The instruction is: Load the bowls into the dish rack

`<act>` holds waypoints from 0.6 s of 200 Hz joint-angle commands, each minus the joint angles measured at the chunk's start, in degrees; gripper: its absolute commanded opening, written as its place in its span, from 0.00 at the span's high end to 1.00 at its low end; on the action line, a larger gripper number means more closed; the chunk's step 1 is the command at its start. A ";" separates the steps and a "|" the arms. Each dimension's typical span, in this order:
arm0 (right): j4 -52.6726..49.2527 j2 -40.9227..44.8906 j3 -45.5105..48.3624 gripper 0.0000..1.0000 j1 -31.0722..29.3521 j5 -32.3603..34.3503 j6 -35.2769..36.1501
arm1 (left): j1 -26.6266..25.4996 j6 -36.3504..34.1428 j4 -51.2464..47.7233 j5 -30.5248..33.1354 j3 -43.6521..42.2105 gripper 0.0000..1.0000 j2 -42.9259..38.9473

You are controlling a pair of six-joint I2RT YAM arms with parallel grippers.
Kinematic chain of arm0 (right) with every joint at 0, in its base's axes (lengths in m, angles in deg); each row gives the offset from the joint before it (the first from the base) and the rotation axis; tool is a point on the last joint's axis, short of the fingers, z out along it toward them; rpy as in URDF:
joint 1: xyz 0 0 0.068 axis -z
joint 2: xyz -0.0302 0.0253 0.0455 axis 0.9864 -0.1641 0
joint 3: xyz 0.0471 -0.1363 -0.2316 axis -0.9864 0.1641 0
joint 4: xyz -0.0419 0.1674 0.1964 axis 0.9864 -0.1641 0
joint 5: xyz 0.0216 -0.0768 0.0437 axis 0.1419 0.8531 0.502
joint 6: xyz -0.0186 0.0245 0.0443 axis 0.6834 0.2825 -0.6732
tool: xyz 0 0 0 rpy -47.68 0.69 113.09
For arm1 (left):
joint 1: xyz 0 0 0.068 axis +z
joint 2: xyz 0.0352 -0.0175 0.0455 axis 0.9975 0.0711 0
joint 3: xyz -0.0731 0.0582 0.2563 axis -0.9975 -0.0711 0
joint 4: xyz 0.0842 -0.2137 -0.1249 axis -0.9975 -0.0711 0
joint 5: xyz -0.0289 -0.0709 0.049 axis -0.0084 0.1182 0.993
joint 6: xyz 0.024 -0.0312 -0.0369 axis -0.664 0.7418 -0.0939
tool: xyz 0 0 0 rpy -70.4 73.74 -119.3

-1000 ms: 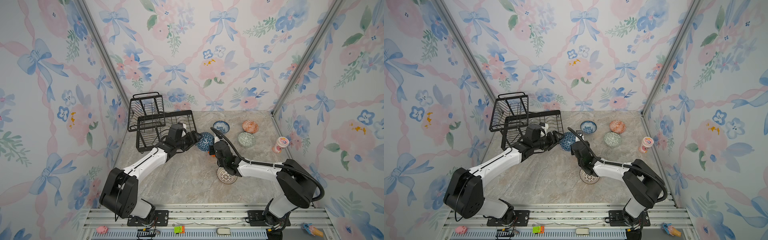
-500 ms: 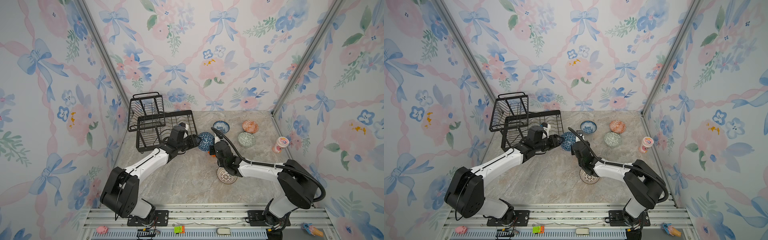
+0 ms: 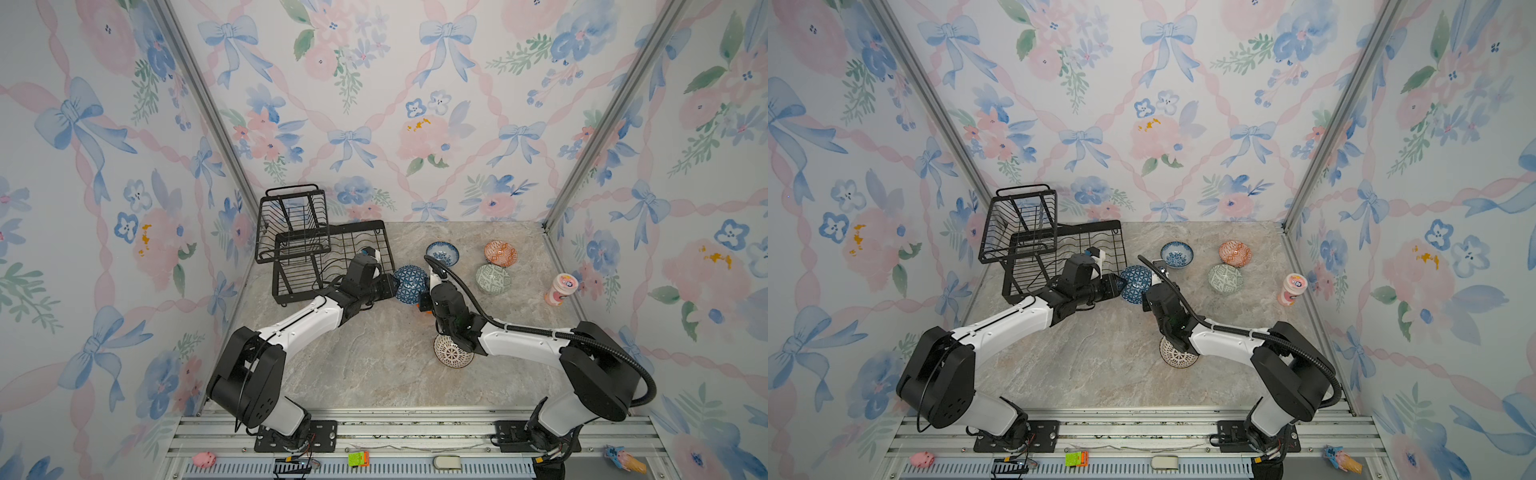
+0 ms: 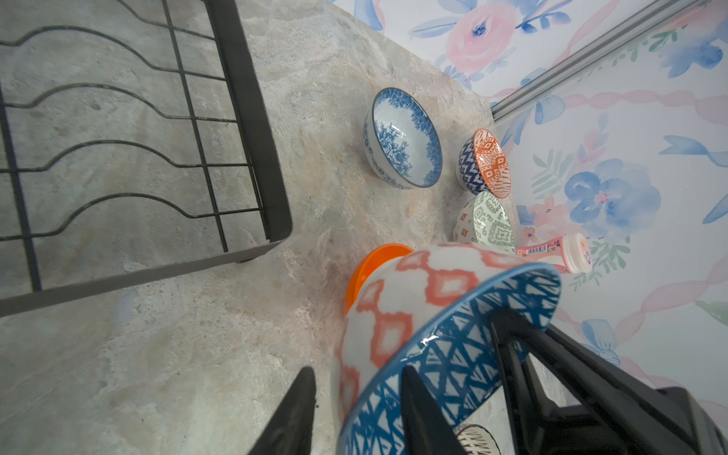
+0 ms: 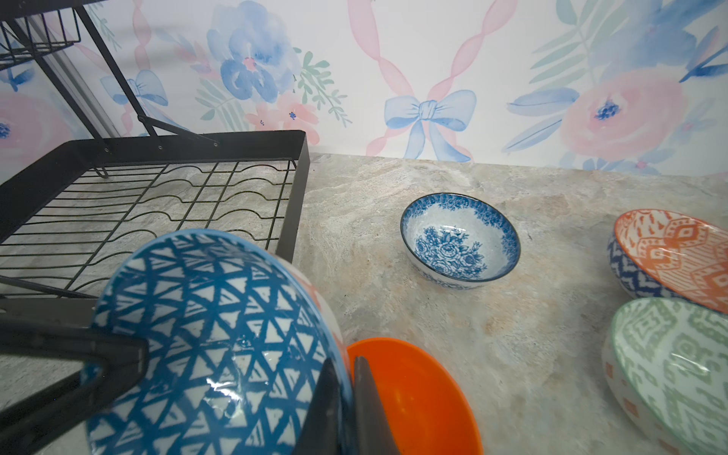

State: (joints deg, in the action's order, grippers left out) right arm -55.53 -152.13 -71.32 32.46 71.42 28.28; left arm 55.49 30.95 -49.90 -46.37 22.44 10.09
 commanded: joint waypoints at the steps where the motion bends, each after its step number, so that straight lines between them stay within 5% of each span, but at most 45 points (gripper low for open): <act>1: 3.23 2.67 0.44 0.98 0.10 -0.71 -1.54 | -0.75 -2.04 1.26 2.35 0.18 0.69 0.55; 54: 0.27 2.57 -0.44 0.98 0.11 -2.90 -3.18 | -1.97 -1.61 4.86 2.64 -1.60 0.97 -0.26; 120: -0.80 3.34 0.11 0.94 0.54 -5.38 -4.07 | -2.36 -1.35 8.22 3.56 -4.47 1.00 -2.55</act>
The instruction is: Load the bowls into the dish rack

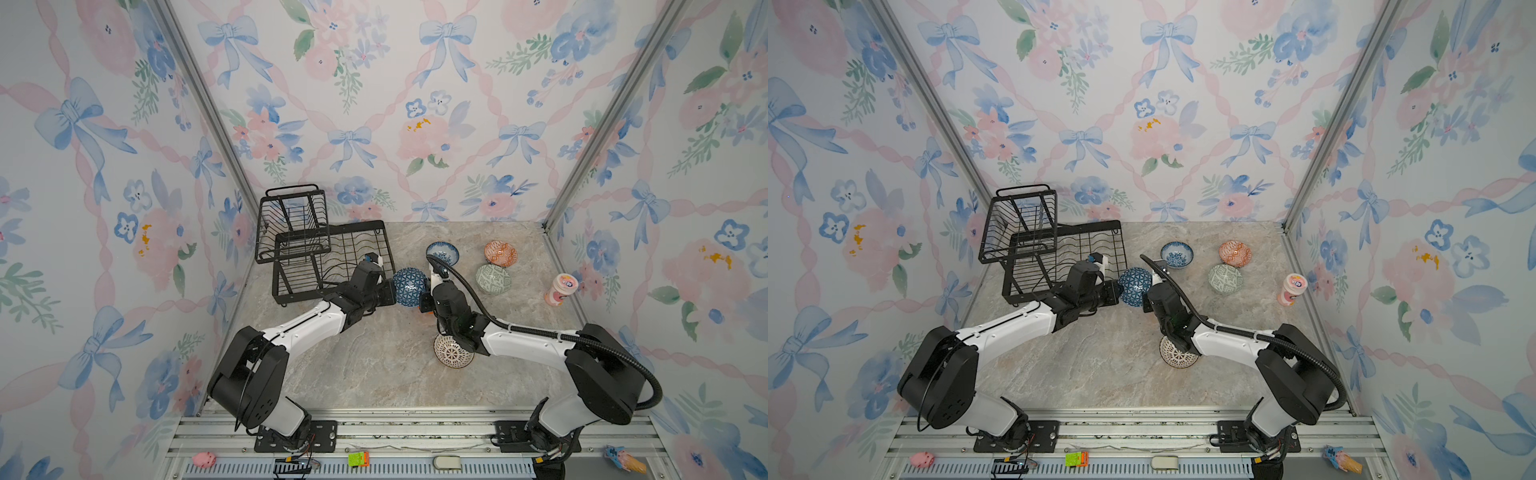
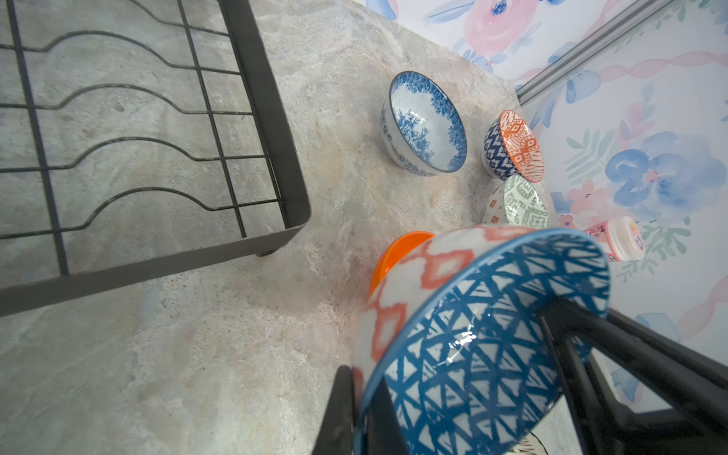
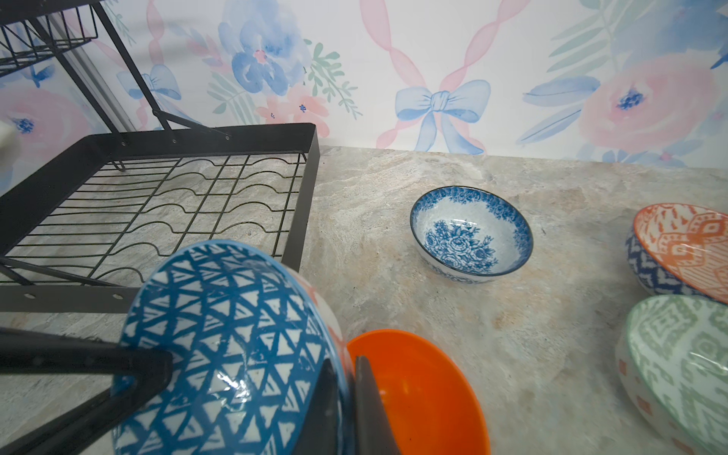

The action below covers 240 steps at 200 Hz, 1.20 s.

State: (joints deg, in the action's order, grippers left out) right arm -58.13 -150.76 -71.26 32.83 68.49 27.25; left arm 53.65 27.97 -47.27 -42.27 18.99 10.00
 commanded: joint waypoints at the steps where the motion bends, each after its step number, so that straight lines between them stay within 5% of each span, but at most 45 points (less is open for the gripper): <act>1: 1.76 1.92 0.05 0.94 0.13 -2.45 -3.06 | -0.52 1.61 5.66 -0.51 -1.08 1.00 -2.51; 54: -1.37 1.36 -1.10 0.85 0.25 -2.98 -3.92 | -0.70 3.28 8.88 2.06 -4.60 1.00 -6.19; 106: -3.01 1.44 -1.65 0.65 0.94 -3.74 -5.35 | -1.18 4.23 9.71 5.18 -5.35 1.00 -7.18; 164: -6.03 5.46 -1.40 0.00 1.37 -2.87 -8.13 | -1.40 5.03 9.94 10.82 -5.49 1.00 -8.71; 204: -18.99 11.38 -6.62 0.03 1.78 1.69 -11.39 | -1.41 5.03 10.32 15.47 -4.15 1.00 -9.22; 240: -34.54 12.68 -16.01 0.03 2.89 0.85 -23.67 | -1.49 4.51 13.24 19.90 -4.62 1.00 -10.97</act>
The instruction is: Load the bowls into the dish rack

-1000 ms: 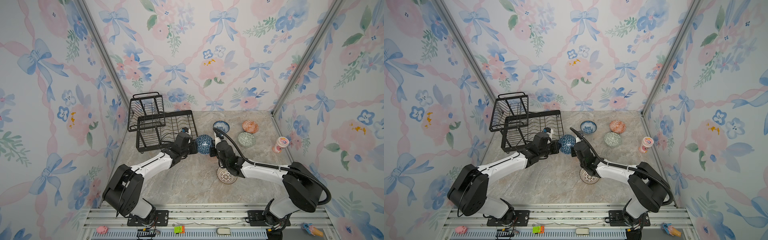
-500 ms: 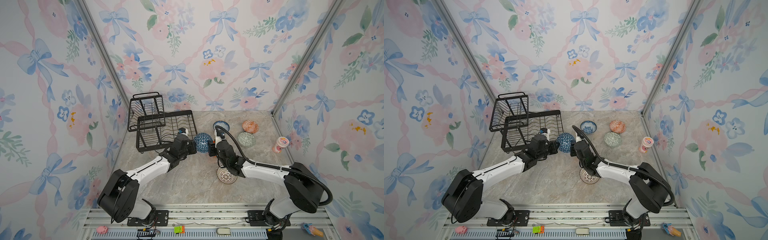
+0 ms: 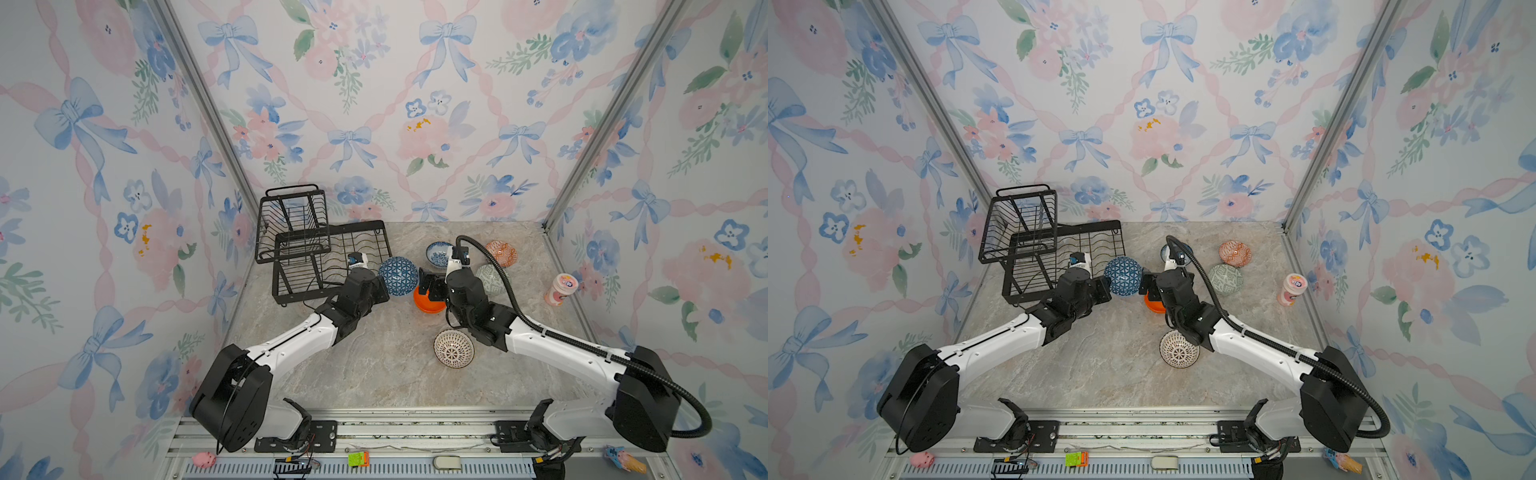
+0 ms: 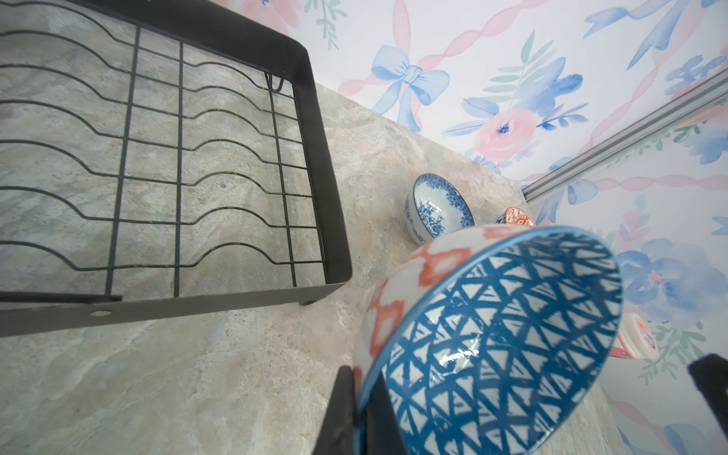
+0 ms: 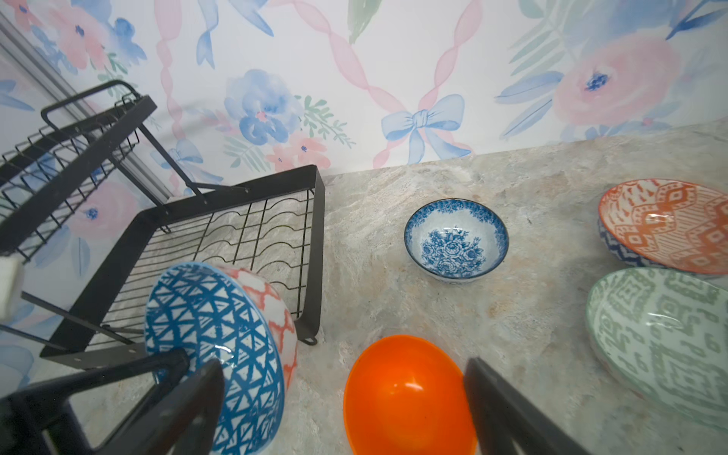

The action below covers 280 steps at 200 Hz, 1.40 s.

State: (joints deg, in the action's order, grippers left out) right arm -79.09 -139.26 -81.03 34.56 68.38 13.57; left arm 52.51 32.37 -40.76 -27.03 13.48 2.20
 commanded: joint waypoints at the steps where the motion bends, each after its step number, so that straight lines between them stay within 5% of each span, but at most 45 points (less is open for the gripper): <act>1: -13.85 1.20 -6.56 0.03 1.17 0.85 -10.28 | -0.39 0.11 6.83 4.76 0.82 1.00 -3.23; 40: -19.47 0.26 -14.34 0.03 1.00 -3.84 -21.71 | -1.69 -1.68 12.46 9.70 -0.26 1.00 -3.54; 90: -14.47 -0.73 -17.47 0.02 0.65 -9.98 -32.71 | -4.46 -5.60 22.88 16.62 -2.56 1.00 -2.27; 164: -7.29 -6.52 -22.40 0.11 -0.86 -17.20 -42.74 | -7.06 -9.35 30.59 24.65 -3.55 1.00 2.35; 280: -0.25 -19.69 -29.03 0.30 0.24 -21.01 -52.70 | -8.34 -14.06 39.52 26.54 -9.10 1.00 2.27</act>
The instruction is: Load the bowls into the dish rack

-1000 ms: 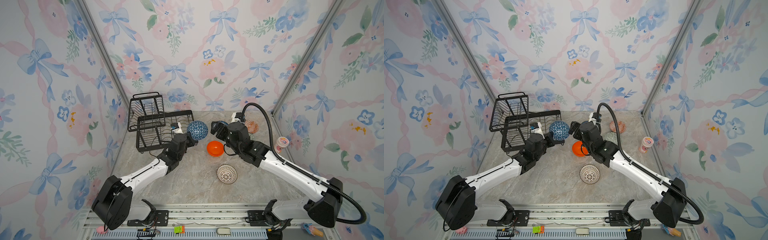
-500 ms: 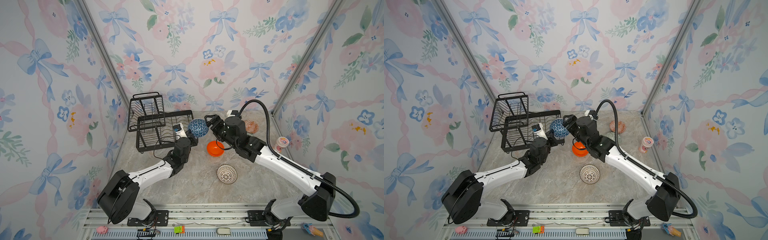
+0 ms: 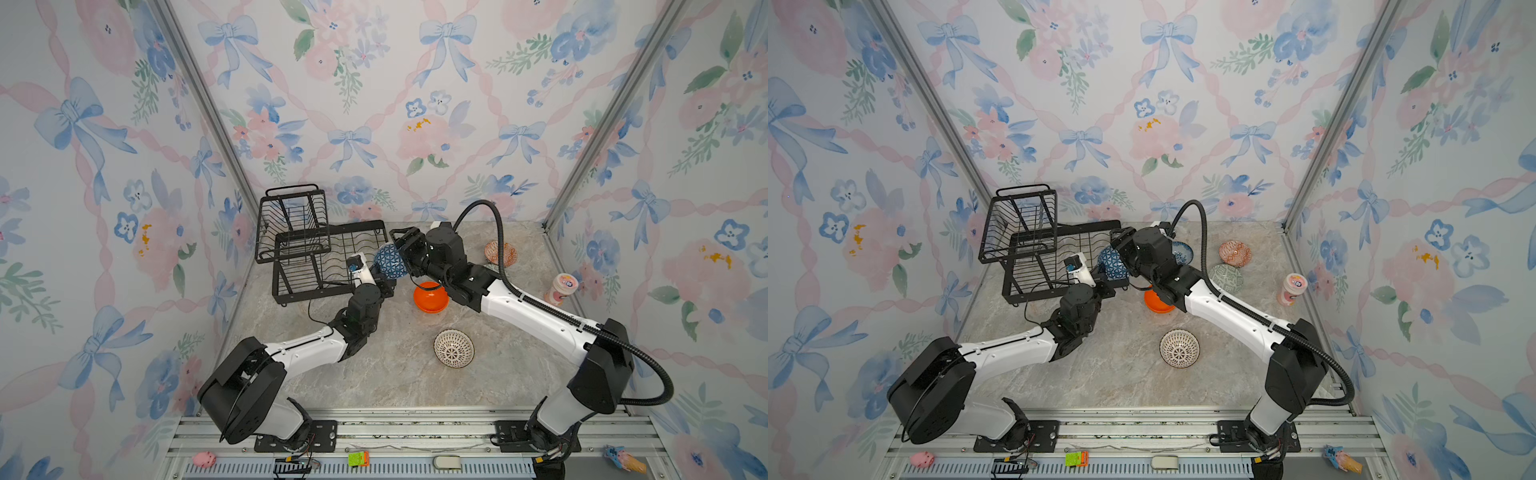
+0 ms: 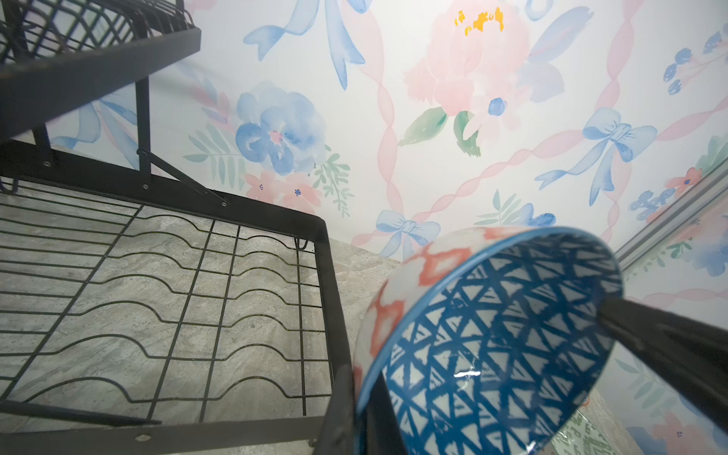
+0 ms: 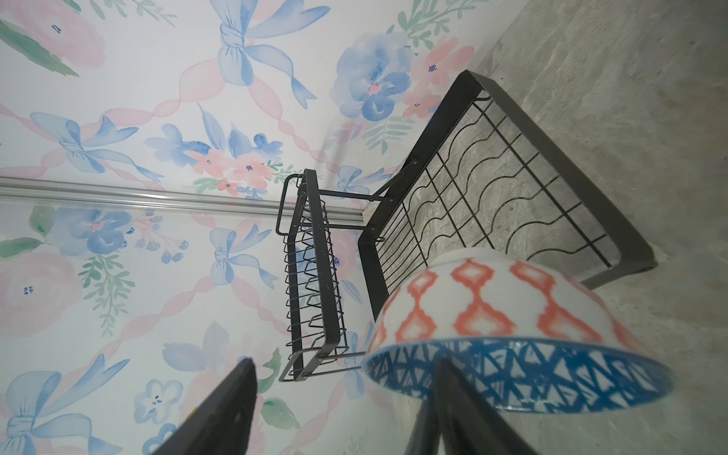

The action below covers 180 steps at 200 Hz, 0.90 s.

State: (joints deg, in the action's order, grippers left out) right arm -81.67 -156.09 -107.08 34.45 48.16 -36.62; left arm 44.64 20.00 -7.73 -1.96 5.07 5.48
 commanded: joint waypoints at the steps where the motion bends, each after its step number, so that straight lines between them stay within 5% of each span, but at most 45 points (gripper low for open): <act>1: 2.33 -2.86 -2.97 0.30 0.35 -0.80 -2.51 | -0.47 -1.76 6.51 1.44 -0.72 1.00 -1.02; 52: 4.43 -6.09 -3.18 0.45 0.73 -1.32 -4.96 | -0.82 -3.09 8.89 2.26 -1.82 1.00 -1.99; 93: 6.14 -6.82 -2.88 0.82 1.35 -1.97 -3.94 | -0.91 -3.99 9.26 2.48 -2.29 1.00 -2.09; 123: 7.22 -6.82 -2.09 1.00 1.93 -2.91 -3.58 | -0.91 -4.89 9.16 1.70 -2.38 1.00 -2.26; 139: 8.17 -6.97 -1.41 1.00 2.21 -3.43 -3.49 | -0.91 -5.10 9.06 1.19 -2.43 1.00 -2.11; 180: 15.12 -7.01 0.86 1.00 2.70 -4.71 -3.13 | -0.91 -4.37 5.50 -0.24 -2.81 0.72 -3.23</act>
State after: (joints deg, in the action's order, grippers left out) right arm -74.20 -162.58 -107.69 35.61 42.52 -41.62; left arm 43.95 15.58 -2.51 -0.80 2.77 4.93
